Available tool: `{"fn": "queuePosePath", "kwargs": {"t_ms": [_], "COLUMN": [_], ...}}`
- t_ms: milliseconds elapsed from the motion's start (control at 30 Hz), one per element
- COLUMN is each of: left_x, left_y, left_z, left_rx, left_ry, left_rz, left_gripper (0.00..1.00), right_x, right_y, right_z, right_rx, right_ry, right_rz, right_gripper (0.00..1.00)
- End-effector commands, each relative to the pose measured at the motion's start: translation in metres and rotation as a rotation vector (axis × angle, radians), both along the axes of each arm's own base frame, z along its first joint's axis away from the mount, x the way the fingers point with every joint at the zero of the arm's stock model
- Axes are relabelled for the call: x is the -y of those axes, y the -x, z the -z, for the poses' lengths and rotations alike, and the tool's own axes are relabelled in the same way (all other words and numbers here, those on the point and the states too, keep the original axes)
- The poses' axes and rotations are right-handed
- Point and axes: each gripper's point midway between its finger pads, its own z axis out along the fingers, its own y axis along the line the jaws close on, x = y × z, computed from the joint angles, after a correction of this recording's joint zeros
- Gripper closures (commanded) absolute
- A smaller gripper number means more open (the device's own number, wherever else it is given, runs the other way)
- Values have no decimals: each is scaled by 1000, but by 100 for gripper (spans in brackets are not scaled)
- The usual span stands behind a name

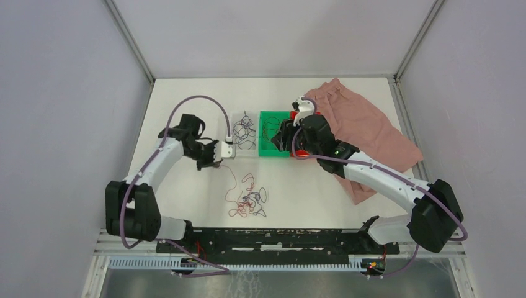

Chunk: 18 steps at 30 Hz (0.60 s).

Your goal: Untangle the cables

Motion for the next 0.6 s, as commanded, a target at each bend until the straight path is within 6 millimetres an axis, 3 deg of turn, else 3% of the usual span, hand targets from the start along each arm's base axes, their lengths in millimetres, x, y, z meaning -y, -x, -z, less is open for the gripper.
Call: {"fn": "queuePosePath", "kwargs": {"t_ms": [0,100,200,433,567], "left_x": [27,40,51,77,89], "left_y": [-6,-13,-11,4,16], "left_z": [-97,-154,-199,-273,-299], "left_rx": [121,220,309,466,507], "left_ry": [156,242,308,425,475], "left_rz": [63,67,84,129,149], "left_gripper": [97,97,97,97,97], "right_x": [-36,-59,-74,-91,-100], "right_y": [17,36,53,78,77], "right_z": [-44,-60,-78,-116,-118], "right_rx": [82,124,179,311,332], "right_ry": [-190,-269,-319,-390,-354], "right_rz": [-171,-312,-418,-535,-535], "right_gripper": [44,41,37,34,34]}}
